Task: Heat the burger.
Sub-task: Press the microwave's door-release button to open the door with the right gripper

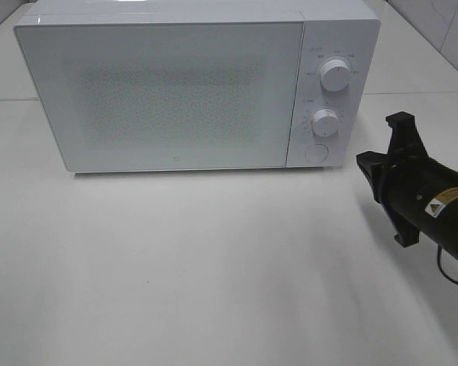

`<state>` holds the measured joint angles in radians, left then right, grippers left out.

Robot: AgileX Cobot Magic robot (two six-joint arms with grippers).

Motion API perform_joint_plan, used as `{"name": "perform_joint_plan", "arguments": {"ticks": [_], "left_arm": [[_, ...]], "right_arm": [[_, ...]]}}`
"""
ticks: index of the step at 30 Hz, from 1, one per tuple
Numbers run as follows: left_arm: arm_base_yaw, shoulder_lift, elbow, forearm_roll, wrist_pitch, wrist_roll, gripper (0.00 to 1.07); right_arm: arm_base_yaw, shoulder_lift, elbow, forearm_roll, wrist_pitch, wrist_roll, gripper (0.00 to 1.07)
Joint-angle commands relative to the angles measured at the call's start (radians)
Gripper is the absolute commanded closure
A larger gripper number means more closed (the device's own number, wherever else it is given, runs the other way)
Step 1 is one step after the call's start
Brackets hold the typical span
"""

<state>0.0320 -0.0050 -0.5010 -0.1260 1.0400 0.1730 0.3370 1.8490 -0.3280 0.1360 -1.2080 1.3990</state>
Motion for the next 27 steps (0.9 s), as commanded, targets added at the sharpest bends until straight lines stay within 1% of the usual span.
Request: {"name": "perform_joint_plan", "arguments": {"ticks": [1, 3, 6, 7, 9, 11, 17, 19, 27], "left_arm": [[0.002, -0.018, 0.003, -0.002, -0.005, -0.004, 0.06], [0.002, -0.018, 0.003, -0.002, -0.005, -0.004, 0.06], [0.002, -0.018, 0.003, -0.002, -0.005, -0.004, 0.06], [0.002, -0.018, 0.003, -0.002, -0.005, -0.004, 0.06], [0.002, -0.018, 0.003, -0.002, -0.005, -0.004, 0.06], [0.002, -0.018, 0.003, -0.002, -0.005, -0.004, 0.06], [0.002, -0.018, 0.003, -0.002, -0.005, -0.004, 0.06], [0.002, -0.018, 0.003, -0.002, -0.005, -0.004, 0.06], [0.002, -0.018, 0.003, -0.002, -0.005, -0.004, 0.06]], "right_arm": [[0.007, 0.022, -0.03, 0.004, -0.039, 0.027, 1.07], [0.019, 0.09, -0.091, 0.039, -0.003, 0.108, 1.07], [0.019, 0.103, -0.106, 0.04, 0.004, 0.116, 1.07], [0.019, 0.131, -0.142, 0.038, 0.019, 0.129, 1.07], [0.023, 0.142, -0.159, 0.038, 0.028, 0.133, 1.07], [0.03, 0.166, -0.207, 0.037, 0.065, 0.145, 1.07], [0.04, 0.206, -0.261, 0.034, 0.099, 0.178, 1.07], [0.04, 0.234, -0.298, 0.02, 0.129, 0.191, 1.07], [0.04, 0.272, -0.343, 0.038, 0.153, 0.193, 1.07]]}}
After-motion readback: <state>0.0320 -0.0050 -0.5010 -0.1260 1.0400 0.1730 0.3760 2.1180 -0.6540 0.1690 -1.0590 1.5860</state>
